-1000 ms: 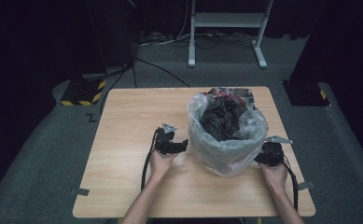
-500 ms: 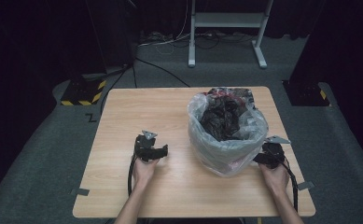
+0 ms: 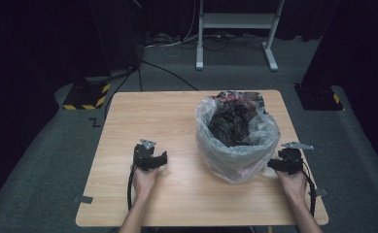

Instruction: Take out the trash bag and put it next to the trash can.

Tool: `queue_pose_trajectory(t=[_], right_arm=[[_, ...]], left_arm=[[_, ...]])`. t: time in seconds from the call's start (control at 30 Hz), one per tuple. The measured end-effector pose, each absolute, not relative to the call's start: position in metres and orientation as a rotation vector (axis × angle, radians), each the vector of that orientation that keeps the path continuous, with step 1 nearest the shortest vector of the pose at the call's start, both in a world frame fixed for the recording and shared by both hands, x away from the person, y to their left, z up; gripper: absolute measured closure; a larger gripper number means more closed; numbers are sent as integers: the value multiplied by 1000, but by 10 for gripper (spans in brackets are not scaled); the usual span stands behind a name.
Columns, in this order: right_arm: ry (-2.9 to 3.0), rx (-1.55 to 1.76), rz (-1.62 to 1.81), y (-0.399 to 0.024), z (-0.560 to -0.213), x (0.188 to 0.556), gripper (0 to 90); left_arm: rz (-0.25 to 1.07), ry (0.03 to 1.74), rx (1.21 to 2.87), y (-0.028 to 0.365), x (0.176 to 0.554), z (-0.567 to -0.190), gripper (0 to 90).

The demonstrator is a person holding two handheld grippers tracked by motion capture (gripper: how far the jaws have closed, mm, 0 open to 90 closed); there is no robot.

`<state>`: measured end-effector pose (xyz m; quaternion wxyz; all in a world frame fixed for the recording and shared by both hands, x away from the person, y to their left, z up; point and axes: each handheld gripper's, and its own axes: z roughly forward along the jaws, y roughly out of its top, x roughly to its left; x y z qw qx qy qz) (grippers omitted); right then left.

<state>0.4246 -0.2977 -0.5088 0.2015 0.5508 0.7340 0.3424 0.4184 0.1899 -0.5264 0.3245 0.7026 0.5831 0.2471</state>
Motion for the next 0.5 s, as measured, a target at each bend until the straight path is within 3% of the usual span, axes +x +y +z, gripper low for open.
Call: queue_pose_trajectory(t=[0.27,0.5], right_arm=[[2013,1549,1032,-311,-492,407,313],[1964,1533,1135,-322,-467,394,379]], left_arm=[[666,1530,1863,188,419,-527,214],[672,1538,1861,187,419,-527,207]])
